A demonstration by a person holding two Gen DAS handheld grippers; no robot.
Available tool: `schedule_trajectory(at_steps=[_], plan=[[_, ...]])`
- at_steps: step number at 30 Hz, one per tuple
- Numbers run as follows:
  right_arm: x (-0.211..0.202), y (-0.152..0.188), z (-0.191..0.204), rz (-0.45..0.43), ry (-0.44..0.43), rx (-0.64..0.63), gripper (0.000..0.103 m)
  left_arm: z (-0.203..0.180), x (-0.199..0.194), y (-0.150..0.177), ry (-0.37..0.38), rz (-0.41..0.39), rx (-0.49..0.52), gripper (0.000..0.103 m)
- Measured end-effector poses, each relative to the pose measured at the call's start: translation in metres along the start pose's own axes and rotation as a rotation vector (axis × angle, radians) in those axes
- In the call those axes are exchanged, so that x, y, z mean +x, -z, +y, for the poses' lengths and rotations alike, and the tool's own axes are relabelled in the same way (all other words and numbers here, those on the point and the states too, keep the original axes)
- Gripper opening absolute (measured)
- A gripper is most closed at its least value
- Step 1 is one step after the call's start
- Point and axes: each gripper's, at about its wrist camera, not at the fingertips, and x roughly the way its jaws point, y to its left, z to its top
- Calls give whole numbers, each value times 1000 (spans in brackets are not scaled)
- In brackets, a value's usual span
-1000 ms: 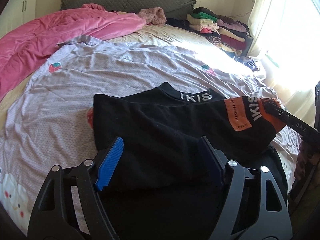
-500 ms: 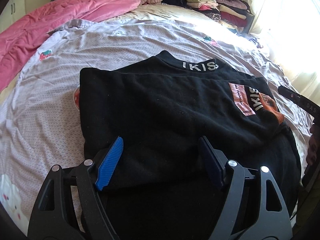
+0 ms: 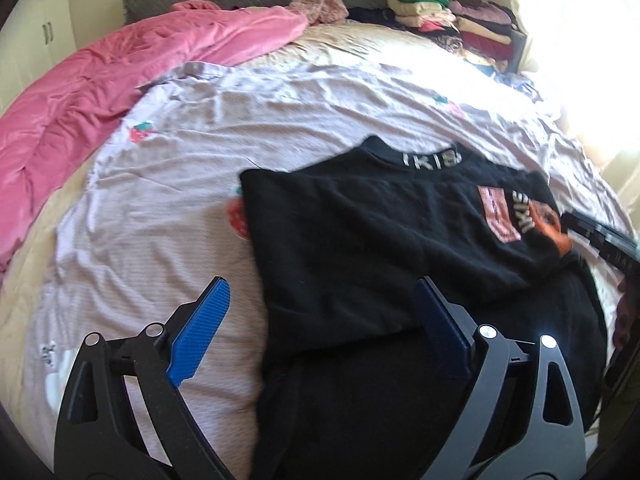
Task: Fold small clothes
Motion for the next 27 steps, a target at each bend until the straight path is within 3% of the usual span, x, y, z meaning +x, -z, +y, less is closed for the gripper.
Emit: schedule_trajectory(at_steps=[7, 15, 17, 22, 27], plan=[[-5, -6, 4, -12, -22, -6, 50, 3, -34, -30, -56, -23, 27, 86], [-19, -19, 1, -55, -26, -17, 52, -19, -59, -71, -9, -102, 23, 86], [-21, -23, 0, -63, -24, -19, 52, -31, -49, -75, 10, -100, 34, 94], [-15, -25, 6, -46, -39, -45, 52, -50, 10, -64, 57, -3, 18, 94], [-3, -20, 17, -13, -60, -73, 52, -56, 72, -35, 25, 114, 20, 94]])
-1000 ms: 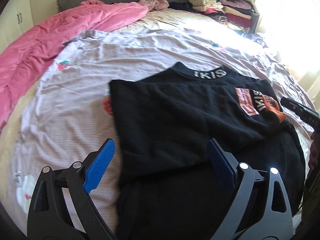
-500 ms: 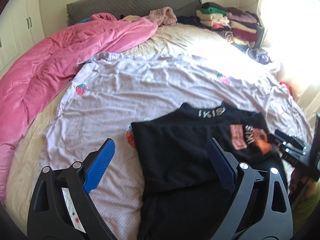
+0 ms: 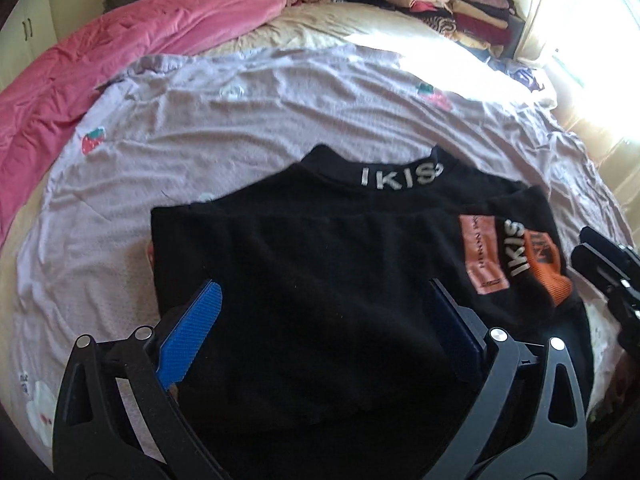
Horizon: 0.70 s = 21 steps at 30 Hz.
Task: Fold small clothes
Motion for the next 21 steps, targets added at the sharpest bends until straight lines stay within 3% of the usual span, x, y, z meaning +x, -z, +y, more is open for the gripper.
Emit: schedule_trajectory(at_steps=[4, 13, 17, 21], plan=[[12, 5, 11, 28, -16, -29, 52, 9, 31, 17, -27, 75, -19, 94], [33, 7, 27, 68, -45, -59, 58, 10, 31, 23, -29, 42, -2, 94], [68, 18, 10, 214, 119, -69, 58, 11, 31, 23, -17, 34, 0, 94], [69, 23, -6, 203, 75, -13, 58, 12, 29, 23, -10, 26, 5, 94]])
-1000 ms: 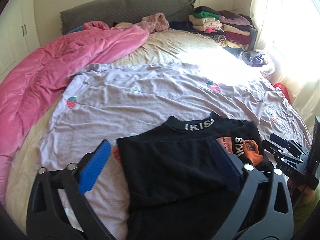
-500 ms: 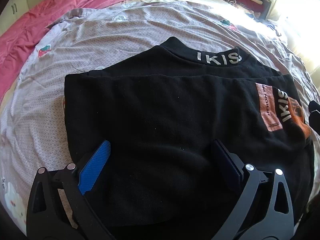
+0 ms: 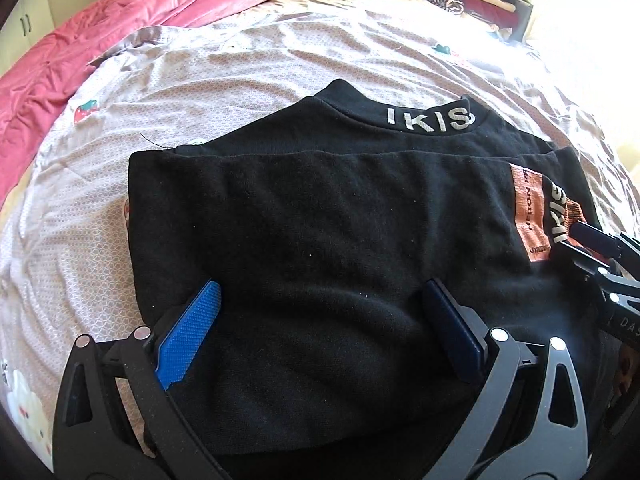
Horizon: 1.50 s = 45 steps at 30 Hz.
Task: Fold small clothes
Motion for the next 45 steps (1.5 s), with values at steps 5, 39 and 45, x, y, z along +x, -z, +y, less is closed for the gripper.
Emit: schedule_trajectory(at_steps=[5, 39, 45], plan=[[-7, 2, 6, -20, -13, 1, 67, -2, -2, -1, -4, 0, 2, 94], [-95, 30, -14, -198, -34, 90, 92, 0, -49, 6, -65, -94, -44, 94], [-108, 34, -15, -218, -34, 88, 93, 0, -76, 17, -90, -153, -33, 94]])
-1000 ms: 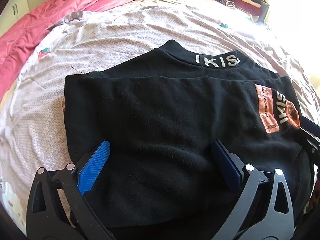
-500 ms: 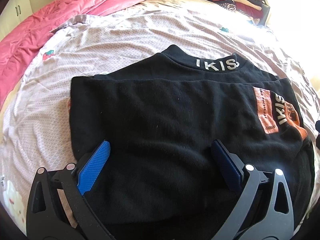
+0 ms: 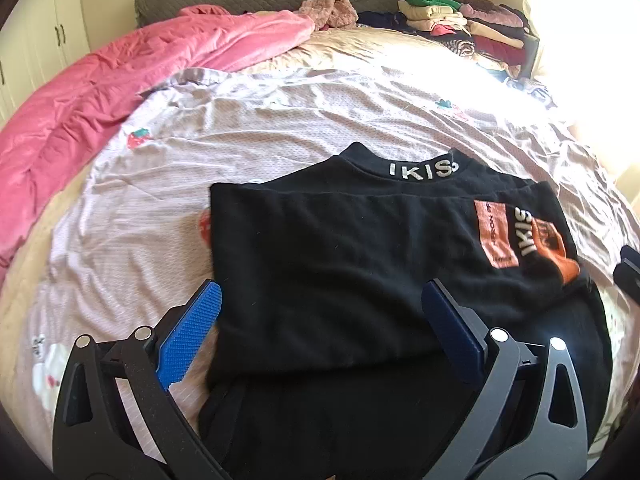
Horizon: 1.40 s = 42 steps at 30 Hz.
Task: Fold small clothes
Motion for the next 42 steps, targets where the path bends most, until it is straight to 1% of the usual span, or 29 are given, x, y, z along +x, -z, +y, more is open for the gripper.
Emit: schedule_trajectory(at_steps=[2, 3, 6, 11, 14, 19, 24, 33, 42], plan=[[-6, 1, 0, -8, -4, -4, 93, 0, -8, 4, -34, -3, 11, 94], [-9, 2, 0, -10, -4, -8, 93, 0, -12, 6, -36, -7, 13, 94], [-17, 4, 0, -17, -2, -17, 93, 0, -24, 11, -20, -18, 13, 94], [-30, 8, -1, -30, 4, -28, 94, -2, -44, 23, -15, -36, 24, 94], [-37, 10, -1, -33, 8, -35, 94, 2, -51, 29, -5, -35, 7, 94], [-46, 14, -2, -36, 11, -44, 94, 13, -61, 40, -5, -24, -28, 94], [-55, 18, -4, -36, 17, -50, 94, 26, -67, 55, -6, 4, -51, 94], [-65, 30, -7, -25, 32, -63, 94, 45, -74, 77, -53, 37, -66, 94], [-76, 43, -16, -10, 46, -58, 94, 64, -78, 100, -61, 73, -89, 94]])
